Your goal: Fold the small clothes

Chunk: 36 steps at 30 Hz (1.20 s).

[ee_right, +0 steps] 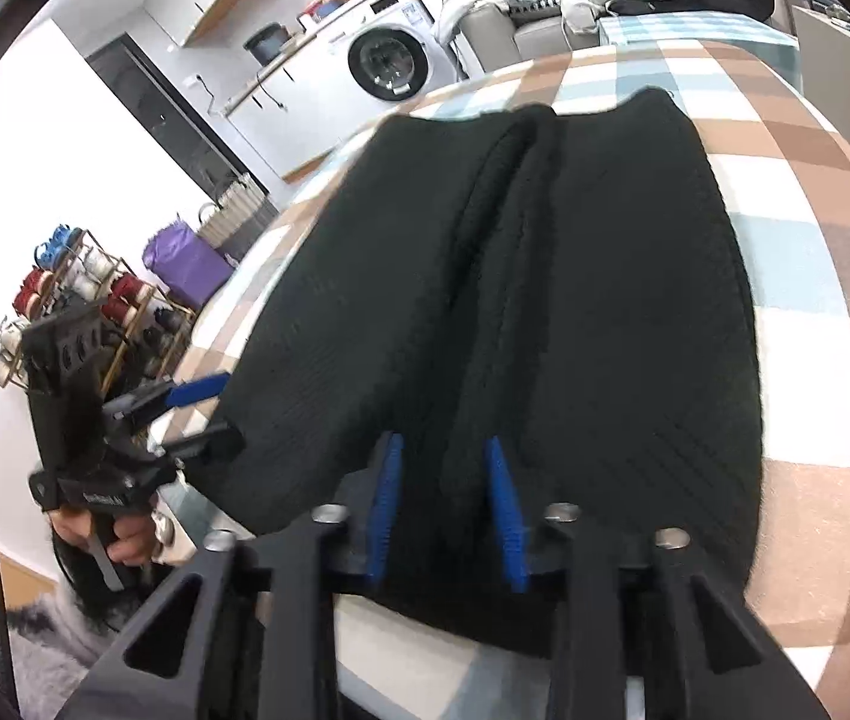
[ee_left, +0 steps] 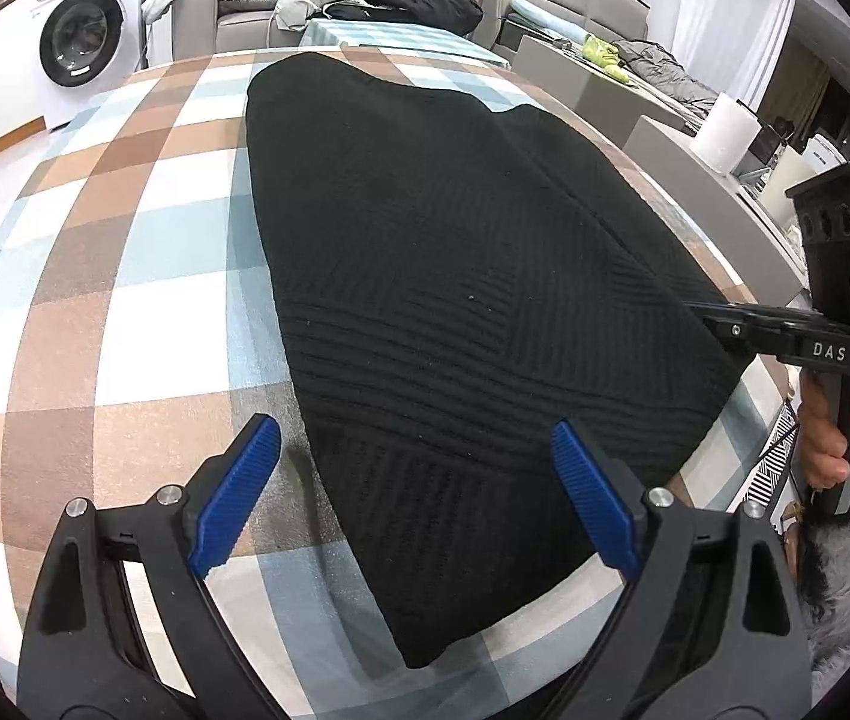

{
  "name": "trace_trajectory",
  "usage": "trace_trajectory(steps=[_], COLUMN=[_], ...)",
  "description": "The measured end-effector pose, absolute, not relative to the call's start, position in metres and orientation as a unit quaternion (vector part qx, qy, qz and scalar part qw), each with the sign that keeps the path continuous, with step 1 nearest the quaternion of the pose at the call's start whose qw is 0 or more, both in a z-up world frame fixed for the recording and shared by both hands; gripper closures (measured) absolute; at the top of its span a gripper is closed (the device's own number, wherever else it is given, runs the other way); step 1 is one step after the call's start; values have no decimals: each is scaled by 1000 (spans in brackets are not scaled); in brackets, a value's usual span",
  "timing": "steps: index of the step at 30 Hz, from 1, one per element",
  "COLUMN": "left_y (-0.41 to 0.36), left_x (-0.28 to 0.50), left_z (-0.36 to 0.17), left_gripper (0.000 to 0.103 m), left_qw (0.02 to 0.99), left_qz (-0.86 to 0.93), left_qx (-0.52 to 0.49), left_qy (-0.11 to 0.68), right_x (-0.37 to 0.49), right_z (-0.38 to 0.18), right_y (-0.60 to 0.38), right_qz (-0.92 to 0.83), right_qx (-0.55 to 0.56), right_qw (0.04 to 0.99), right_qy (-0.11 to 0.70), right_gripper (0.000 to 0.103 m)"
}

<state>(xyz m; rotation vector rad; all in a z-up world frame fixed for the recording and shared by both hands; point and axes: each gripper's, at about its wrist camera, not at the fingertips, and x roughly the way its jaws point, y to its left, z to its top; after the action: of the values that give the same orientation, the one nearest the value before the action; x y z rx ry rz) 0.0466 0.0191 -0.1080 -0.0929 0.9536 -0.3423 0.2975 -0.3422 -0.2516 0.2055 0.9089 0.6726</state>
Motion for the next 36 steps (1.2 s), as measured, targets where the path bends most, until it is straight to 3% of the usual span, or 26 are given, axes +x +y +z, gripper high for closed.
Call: trace_trajectory(steps=[7,9,11,19,21,25,26,32,36], left_y=[23,24,28,46,48,49,49,54,51], left_x=[50,52,56,65,67,70,69,66,71], left_z=[-111,-112,-114,-115,-115,-115,-114,-107,-108], left_gripper=[12,12,12,12,12,12,12,12,12], left_qw=[873,872,871,873,874,874,874,879,876], left_qz=[-164,-163,-151,-130,-128,-127,-126,-126,-126], left_qx=[-52,-58,-69,-94,-96,-94,-94,-100,-103], left_qy=[456,457,462,460,460,460,459,449,453], right_x=[303,303,306,350,361,376,372,335,353], right_z=[-260,-255,-253,-256,-255,-255,-250,-193,-222], right_y=[-353,-357,-360,-340,-331,-311,-307,-329,-345], right_qz=[284,283,287,297,287,278,277,259,207], right_qx=[94,117,142,168,155,118,101,62,55], right_qw=[836,840,843,836,841,852,860,904,893], right_qy=[460,448,432,429,432,428,417,335,396], right_gripper=[91,78,52,51,52,89,92,96,95])
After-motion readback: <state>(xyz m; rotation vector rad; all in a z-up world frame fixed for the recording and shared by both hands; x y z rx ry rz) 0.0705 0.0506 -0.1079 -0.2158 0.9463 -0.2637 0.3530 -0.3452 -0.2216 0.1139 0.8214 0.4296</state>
